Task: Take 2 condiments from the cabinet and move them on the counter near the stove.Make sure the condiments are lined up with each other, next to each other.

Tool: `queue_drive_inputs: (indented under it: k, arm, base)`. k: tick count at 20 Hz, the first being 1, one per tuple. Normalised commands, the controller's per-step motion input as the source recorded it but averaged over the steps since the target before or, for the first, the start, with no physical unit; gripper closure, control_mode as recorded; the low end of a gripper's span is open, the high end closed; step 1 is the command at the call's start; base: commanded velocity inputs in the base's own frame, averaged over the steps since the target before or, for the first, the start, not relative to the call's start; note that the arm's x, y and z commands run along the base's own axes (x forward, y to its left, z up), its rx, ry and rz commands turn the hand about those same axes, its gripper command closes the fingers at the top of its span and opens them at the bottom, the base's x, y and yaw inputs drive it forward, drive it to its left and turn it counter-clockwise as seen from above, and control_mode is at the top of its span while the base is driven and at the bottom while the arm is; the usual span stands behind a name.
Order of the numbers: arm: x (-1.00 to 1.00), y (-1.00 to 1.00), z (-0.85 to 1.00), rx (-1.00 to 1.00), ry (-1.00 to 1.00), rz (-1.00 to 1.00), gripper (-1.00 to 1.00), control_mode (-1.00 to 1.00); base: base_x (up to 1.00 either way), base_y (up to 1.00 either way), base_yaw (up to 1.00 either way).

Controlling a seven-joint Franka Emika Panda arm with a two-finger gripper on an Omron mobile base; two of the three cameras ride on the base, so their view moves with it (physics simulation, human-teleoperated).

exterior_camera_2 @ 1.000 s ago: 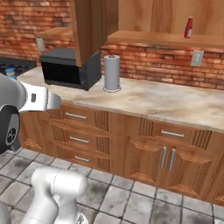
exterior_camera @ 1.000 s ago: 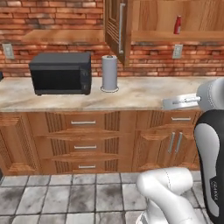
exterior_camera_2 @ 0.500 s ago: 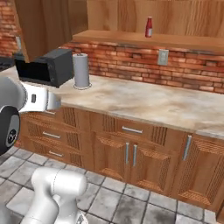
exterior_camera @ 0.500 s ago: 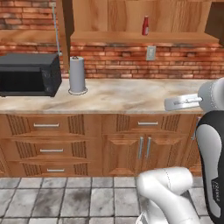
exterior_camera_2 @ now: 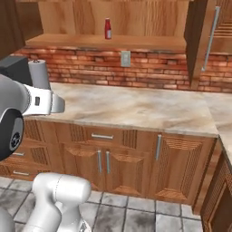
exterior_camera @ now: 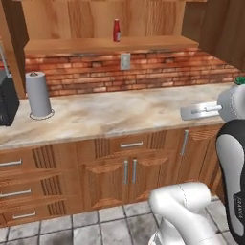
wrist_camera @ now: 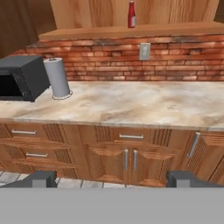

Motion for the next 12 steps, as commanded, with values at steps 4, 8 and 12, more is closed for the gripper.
queue_drive_inputs:
  k: [4, 8, 12]
  arm:
    - [0.00, 0.00, 0.00, 0.00, 0.00, 0.00, -1.00, 1.00]
    - [0.00, 0.00, 0.00, 0.00, 0.00, 0.00, -1.00, 1.00]
    - [0.00, 0.00, 0.00, 0.00, 0.00, 0.00, -1.00, 1.00]
  base:
    - [0.52, 0.42, -0.09]
    - [0.79, 0.46, 0.01]
    - [0.97, 0.36, 0.07]
